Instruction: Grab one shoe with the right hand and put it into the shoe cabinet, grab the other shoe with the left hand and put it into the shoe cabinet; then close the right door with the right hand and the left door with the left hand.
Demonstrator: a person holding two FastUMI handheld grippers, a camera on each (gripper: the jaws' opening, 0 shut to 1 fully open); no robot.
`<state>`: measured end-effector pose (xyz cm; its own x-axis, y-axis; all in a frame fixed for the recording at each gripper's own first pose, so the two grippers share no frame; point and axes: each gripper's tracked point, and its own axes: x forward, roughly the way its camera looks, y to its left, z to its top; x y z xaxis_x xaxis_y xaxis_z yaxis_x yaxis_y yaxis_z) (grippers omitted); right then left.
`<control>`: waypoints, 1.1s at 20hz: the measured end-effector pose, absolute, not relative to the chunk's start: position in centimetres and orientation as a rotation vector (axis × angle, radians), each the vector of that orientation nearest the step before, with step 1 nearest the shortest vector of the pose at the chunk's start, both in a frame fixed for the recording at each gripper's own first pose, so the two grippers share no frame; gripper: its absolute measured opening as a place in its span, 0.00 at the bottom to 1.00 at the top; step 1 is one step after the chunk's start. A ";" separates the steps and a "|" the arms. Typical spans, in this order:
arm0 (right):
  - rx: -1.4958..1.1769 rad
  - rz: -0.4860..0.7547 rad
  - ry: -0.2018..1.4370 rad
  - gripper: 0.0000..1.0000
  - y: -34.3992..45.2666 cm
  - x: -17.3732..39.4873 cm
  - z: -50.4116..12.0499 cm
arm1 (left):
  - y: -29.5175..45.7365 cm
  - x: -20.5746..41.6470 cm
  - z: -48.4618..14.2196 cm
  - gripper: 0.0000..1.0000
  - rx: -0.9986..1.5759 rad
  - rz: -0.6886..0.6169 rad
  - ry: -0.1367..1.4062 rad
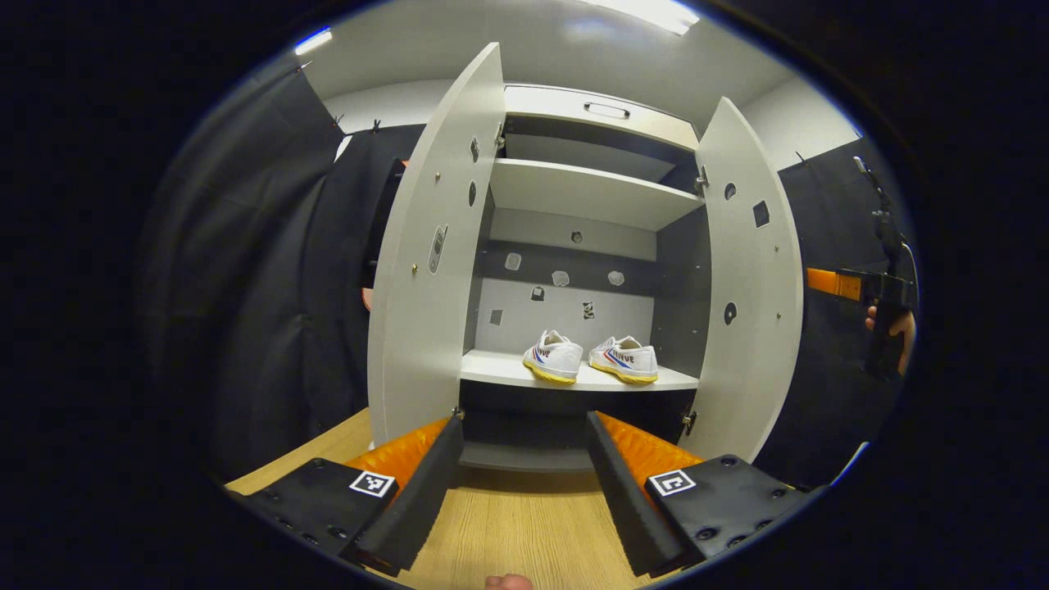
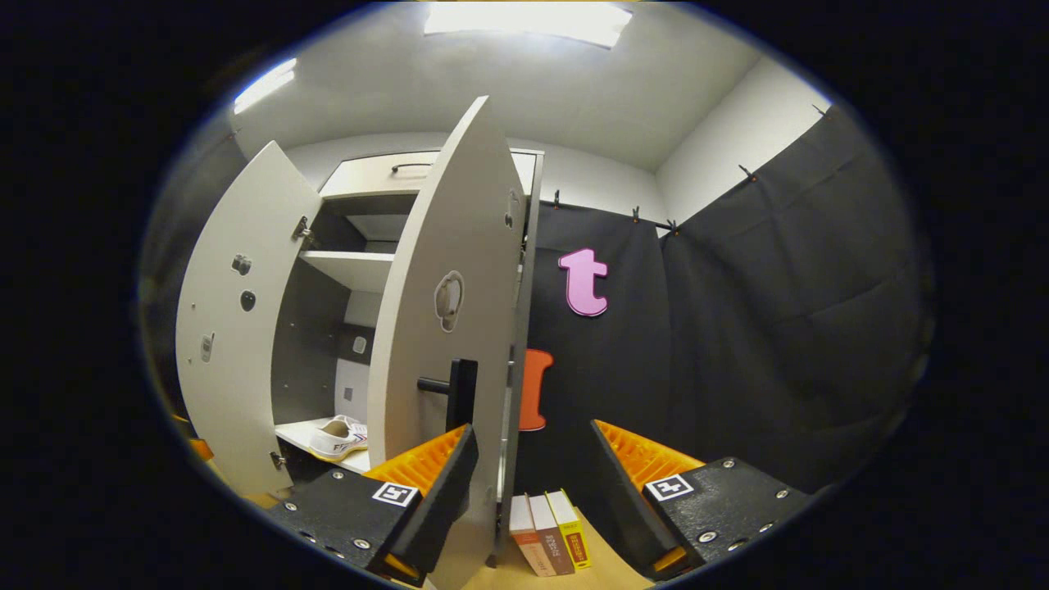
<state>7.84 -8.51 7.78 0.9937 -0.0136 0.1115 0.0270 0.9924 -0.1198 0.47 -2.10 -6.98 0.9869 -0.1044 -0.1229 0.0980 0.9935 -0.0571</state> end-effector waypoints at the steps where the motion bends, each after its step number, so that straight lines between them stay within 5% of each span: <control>1: -0.117 -0.002 -0.110 0.86 -7.5 8.0 7.6 | -1.8 0.5 -6.9 0.99 -0.050 -0.096 0.124; 12: -0.054 0.160 -0.106 0.96 0.5 12.9 7.4 | 0.3 0.7 -7.2 0.97 -0.046 -0.044 0.118; 16: -0.009 0.201 -0.079 0.87 2.4 14.4 6.2 | 0.5 1.0 -7.6 0.96 -0.043 -0.043 0.126; 22: -0.009 0.222 -0.048 0.92 3.8 16.7 4.9 | 0.2 1.1 -7.7 0.97 -0.037 -0.053 0.127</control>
